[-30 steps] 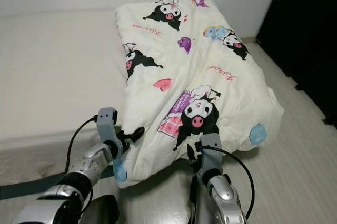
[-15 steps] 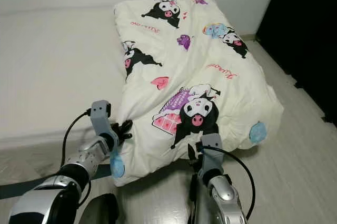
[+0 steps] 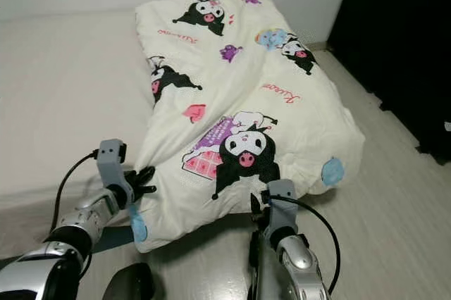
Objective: Clean up the room
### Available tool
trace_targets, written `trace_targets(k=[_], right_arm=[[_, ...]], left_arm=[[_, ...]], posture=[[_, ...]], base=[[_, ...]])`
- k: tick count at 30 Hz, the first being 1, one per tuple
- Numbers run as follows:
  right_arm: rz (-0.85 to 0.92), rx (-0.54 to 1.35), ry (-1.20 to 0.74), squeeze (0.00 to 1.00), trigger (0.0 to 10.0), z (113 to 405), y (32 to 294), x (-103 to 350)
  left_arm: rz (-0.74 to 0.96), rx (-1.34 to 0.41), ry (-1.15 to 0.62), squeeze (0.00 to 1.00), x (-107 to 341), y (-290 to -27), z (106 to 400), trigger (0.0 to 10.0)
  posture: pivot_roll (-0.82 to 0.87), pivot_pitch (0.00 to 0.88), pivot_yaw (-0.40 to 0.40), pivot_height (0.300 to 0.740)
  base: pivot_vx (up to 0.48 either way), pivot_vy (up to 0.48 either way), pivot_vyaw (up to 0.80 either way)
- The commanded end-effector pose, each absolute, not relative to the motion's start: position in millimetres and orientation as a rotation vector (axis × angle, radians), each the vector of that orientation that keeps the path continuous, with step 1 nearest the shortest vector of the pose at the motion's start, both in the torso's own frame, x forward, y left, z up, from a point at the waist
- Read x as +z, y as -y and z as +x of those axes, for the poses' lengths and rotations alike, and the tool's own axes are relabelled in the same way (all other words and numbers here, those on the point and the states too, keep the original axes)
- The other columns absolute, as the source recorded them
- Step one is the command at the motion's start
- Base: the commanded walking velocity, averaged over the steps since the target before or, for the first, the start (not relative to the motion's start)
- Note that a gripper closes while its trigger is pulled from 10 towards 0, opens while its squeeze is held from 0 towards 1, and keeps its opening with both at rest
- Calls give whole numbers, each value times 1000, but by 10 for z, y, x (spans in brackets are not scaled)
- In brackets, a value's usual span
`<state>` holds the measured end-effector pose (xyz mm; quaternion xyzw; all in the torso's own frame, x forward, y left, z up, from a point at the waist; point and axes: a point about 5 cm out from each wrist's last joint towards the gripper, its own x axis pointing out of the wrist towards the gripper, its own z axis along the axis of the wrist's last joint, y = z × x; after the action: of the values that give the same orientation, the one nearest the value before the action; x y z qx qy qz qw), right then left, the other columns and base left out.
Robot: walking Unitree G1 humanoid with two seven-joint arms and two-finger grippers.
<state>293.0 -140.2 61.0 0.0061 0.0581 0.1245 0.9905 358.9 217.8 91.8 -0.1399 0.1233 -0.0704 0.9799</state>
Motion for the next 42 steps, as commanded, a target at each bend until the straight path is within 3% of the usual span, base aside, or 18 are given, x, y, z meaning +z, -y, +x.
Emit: trace_targets(k=[1, 2, 3, 5, 6, 11, 12, 13, 18, 23, 25, 27, 33, 38, 42], right_arm=[[21, 244, -153, 0, 10000, 2875, 1404, 525], [22, 245, -154, 0, 10000, 2875, 1398, 522], [24, 246, -155, 0, 10000, 2875, 1394, 519], [25, 247, -156, 0, 10000, 2874, 1392, 518], [26, 249, -158, 0, 10000, 2874, 1387, 514], [28, 254, -161, 0, 10000, 2869, 1373, 507], [29, 255, -163, 0, 10000, 2866, 1372, 504], [30, 254, -164, 0, 10000, 2864, 1375, 503], [32, 254, -166, 0, 10000, 2852, 1380, 493], [38, 258, -159, 0, 10000, 2864, 1390, 502], [45, 262, -147, 0, 10000, 2879, 1386, 525], [58, 277, -123, 0, 10000, 2923, 1364, 582], [57, 290, -113, 0, 10000, 2972, 1344, 614], [44, 298, -87, 0, 10000, 3068, 1345, 692], [31, 289, -78, 0, 10000, 3132, 1349, 723]], left_arm=[[-286, -24, -288, 0, 779, -2513, 3423, 0], [-266, -21, -265, 0, 806, -2553, 3418, 0], [-249, -38, -251, 176, 816, -2552, 3414, 10000], [-237, -54, -244, 176, 819, -2544, 3411, 10000], [-266, -110, -230, 1000, 799, -2483, 3395, 10000], [-288, -165, -236, 1000, 740, -2415, 3354, 10000], [-295, -206, -242, 576, 712, -2378, 3328, 10000], [-310, -254, -249, 0, 685, -2340, 3297, 10000], [-341, -395, -256, 0, 642, -2306, 3163, 10000], [-454, -457, -232, 0, 722, -2466, 3009, 10000], [-509, -399, -175, 0, 807, -2584, 3004, 10000], [-629, -242, 3, 0, 1058, -2934, 2942, 10000], [-639, -167, 105, 0, 1200, -3165, 2780, 10000], [-513, -125, 165, 0, 1374, -3038, 2718, 10000], [-358, -49, 150, 0, 1362, -2662, 2872, 10000]], posture=[[-76, 327, -10, 555], [-74, 325, -8, 555], [-74, 324, -9, 555], [-72, 322, -9, 555], [-72, 322, -9, 555], [-73, 317, -2, 555], [-74, 313, 0, 555], [-74, 313, 0, 555], [-73, 308, 1, 555], [-69, 299, -5, 555], [-69, 287, -13, 555], [-66, 266, -33, 555], [-60, 237, -53, 555], [-45, 188, -82, 555], [-29, 161, -85, 555]], base=[[0, 0, 0], [0, 0, 0], [0, 0, 0], [0, 0, 0], [0, 0, 0], [0, 0, 0], [0, 0, 0], [0, 0, 0], [0, 0, 0], [0, 0, 0], [0, 0, 0], [0, 0, 0], [0, 0, 0], [0, 0, 0], [0, 0, 0]])
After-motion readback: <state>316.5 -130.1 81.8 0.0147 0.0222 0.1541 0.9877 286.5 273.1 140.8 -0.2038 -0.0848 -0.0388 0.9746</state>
